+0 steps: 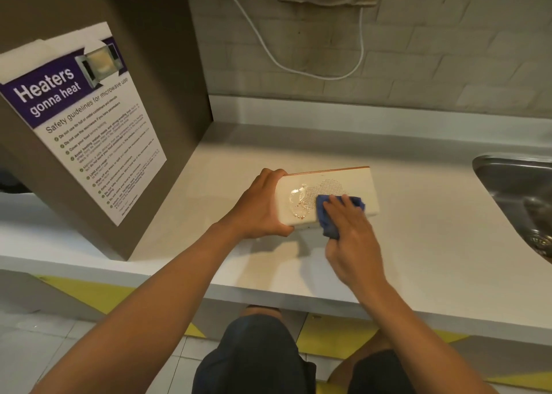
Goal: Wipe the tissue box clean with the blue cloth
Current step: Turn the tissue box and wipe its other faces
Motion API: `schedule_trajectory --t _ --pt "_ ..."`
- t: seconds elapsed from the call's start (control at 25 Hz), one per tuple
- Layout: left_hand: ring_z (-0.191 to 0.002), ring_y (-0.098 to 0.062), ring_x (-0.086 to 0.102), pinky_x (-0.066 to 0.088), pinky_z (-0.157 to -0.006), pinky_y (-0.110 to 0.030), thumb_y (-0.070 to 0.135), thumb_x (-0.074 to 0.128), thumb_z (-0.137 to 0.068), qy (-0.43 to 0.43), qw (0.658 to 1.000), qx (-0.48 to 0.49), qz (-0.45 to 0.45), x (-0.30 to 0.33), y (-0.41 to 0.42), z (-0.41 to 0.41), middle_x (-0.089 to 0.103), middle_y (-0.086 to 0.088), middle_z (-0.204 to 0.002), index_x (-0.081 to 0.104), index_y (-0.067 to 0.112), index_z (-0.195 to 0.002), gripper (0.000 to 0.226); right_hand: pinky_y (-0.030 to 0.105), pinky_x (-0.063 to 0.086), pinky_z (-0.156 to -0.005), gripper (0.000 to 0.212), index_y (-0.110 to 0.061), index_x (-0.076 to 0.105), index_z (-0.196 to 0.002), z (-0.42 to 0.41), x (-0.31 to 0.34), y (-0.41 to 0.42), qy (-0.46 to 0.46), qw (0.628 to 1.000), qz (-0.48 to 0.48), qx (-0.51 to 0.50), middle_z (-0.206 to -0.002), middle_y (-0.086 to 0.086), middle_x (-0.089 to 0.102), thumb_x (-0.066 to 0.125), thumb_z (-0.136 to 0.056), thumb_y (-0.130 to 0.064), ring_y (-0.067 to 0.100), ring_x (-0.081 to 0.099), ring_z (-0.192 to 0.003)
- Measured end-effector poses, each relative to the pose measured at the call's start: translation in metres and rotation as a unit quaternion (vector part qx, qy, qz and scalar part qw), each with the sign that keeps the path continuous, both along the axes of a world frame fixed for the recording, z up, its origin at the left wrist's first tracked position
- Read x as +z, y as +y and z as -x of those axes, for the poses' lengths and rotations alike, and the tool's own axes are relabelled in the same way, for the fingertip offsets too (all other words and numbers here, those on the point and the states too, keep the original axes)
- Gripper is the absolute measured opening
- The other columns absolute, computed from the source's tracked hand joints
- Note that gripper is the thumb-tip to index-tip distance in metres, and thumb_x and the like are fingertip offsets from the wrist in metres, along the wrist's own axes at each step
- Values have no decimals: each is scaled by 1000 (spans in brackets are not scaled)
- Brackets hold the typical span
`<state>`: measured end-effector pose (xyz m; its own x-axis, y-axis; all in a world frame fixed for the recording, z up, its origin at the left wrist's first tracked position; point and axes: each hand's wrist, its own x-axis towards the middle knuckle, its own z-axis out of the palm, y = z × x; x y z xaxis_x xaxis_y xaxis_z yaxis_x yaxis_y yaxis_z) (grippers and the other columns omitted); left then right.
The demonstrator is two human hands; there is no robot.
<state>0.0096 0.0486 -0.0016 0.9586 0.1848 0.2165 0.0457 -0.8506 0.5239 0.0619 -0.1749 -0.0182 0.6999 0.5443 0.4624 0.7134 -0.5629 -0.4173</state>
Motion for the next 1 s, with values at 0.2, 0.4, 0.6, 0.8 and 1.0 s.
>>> schedule_trajectory --t 0.2,0.4,0.6,0.8,1.0 --pt "-110 -13 47 55 -88 -38 42 96 -50 -3 1000 17 7 -1 -2 0 36 9 -127 32 29 -140 111 51 31 -112 59 -3 51 -134 -32 13 21 21 998 0 -64 -140 14 51 59 -76 4 35 37 -136" --pt "-109 -12 48 56 -86 -34 45 96 -52 -3 1000 3 -5 0 -1 1 37 8 -128 32 29 -139 108 47 32 -113 63 -8 48 -138 -1 0 19 4 1000 26 0 -143 10 49 63 -78 0 30 39 -136" --pt "-111 -14 46 53 -88 -36 40 95 -50 -9 1000 7 -10 -1 -5 3 37 6 -128 34 25 -140 109 51 31 -112 58 -6 47 -138 -34 13 12 29 997 6 -75 -144 12 47 58 -81 -3 32 35 -137" --pt "-107 -13 48 56 -85 -39 43 94 -54 -13 1000 10 -6 -2 -5 2 38 9 -126 34 30 -135 101 44 21 -118 64 -8 44 -141 12 9 50 28 999 22 3 -147 10 44 57 -78 -4 30 32 -140" --pt "-112 -17 47 56 -85 -41 44 95 -52 -17 1000 0 -25 -4 -4 3 38 6 -128 34 26 -136 106 48 23 -117 65 -9 40 -144 -15 2 17 25 999 15 -22 -150 9 40 56 -81 -2 29 28 -142"
